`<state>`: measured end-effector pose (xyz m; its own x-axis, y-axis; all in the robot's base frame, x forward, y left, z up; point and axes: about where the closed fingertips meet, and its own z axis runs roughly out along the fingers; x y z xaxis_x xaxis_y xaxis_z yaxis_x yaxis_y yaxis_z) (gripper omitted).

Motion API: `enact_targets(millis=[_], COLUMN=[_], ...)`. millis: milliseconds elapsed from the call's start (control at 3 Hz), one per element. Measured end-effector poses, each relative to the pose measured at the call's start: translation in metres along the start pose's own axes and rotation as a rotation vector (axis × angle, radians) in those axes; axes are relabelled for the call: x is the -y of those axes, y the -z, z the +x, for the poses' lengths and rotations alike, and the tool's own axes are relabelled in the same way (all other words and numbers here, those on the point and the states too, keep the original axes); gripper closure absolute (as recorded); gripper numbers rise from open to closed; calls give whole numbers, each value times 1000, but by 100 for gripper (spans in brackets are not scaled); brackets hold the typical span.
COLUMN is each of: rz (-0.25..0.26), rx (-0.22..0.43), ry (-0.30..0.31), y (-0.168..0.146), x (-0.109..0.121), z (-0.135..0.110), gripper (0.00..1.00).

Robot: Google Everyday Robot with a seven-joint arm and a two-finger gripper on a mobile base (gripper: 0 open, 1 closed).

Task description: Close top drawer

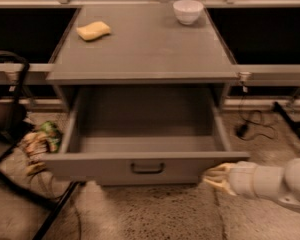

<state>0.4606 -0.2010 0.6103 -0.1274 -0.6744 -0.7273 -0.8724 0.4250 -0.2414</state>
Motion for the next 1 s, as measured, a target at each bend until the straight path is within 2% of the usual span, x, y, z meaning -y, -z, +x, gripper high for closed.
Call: enact_targets(millis=[333, 667, 1000], rz=[0, 26, 26], rx=[0, 29, 43], ry=[0, 31, 46], y=[0, -3, -7], x=[0, 37, 52], z=[0, -11, -13], gripper=[100, 100, 100])
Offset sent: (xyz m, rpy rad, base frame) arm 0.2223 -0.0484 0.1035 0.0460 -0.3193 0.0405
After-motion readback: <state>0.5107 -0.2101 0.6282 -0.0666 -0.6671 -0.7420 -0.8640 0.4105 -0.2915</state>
